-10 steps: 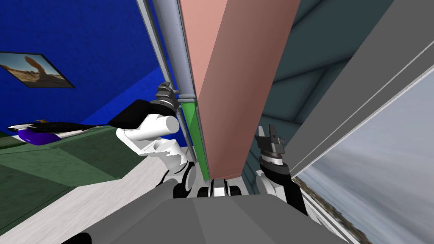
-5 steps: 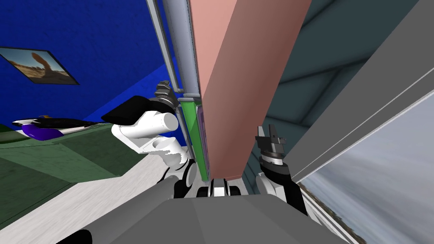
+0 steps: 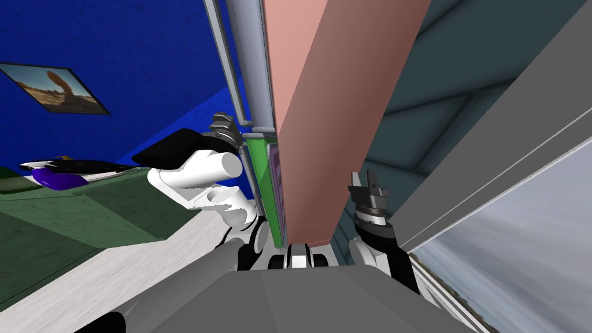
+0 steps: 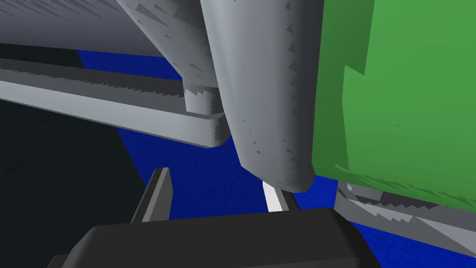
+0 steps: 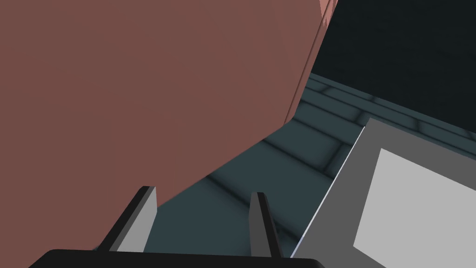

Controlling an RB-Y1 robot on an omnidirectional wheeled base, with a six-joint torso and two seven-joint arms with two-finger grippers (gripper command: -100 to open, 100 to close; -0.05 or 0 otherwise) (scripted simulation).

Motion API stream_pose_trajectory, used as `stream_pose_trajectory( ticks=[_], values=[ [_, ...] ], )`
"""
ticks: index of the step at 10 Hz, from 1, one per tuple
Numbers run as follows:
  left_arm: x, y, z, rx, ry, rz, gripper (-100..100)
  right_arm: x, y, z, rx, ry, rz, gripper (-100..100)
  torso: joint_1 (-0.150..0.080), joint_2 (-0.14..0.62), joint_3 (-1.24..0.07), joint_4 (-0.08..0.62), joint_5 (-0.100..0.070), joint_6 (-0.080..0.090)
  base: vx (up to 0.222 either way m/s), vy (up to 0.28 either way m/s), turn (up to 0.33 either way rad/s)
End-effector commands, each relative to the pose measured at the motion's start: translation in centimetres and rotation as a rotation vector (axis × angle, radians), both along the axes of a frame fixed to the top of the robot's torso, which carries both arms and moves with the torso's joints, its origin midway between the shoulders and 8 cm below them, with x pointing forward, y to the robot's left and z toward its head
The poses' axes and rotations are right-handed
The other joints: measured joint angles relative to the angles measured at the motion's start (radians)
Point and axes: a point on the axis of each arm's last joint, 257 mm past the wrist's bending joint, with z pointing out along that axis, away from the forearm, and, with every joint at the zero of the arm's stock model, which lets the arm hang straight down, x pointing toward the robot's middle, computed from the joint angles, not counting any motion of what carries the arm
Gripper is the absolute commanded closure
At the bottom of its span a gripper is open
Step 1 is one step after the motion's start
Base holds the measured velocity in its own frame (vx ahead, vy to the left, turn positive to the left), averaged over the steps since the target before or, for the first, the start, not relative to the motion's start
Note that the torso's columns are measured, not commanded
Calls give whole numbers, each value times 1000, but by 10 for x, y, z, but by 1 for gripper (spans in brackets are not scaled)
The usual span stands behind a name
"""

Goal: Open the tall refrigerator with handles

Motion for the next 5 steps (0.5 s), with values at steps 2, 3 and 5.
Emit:
stream_pose_trajectory(
  ticks=[2, 3, 5],
  values=[
    [-3, -5, 11, 9, -35, -13, 100, 0, 0, 0, 0, 0, 0, 0, -2, -1, -2, 2, -2, 1, -15, -3, -11],
    [-2, -5, 9, 8, -35, -13, 100, 0, 0, 0, 0, 0, 0, 0, 0, 1, 0, 0, 0, 0, -16, -6, 4],
    [-1, -4, 2, 8, -35, -13, 100, 0, 0, 0, 0, 0, 0, 0, 3, 1, 2, -1, 3, -2, -30, -12, -17]
  ],
)
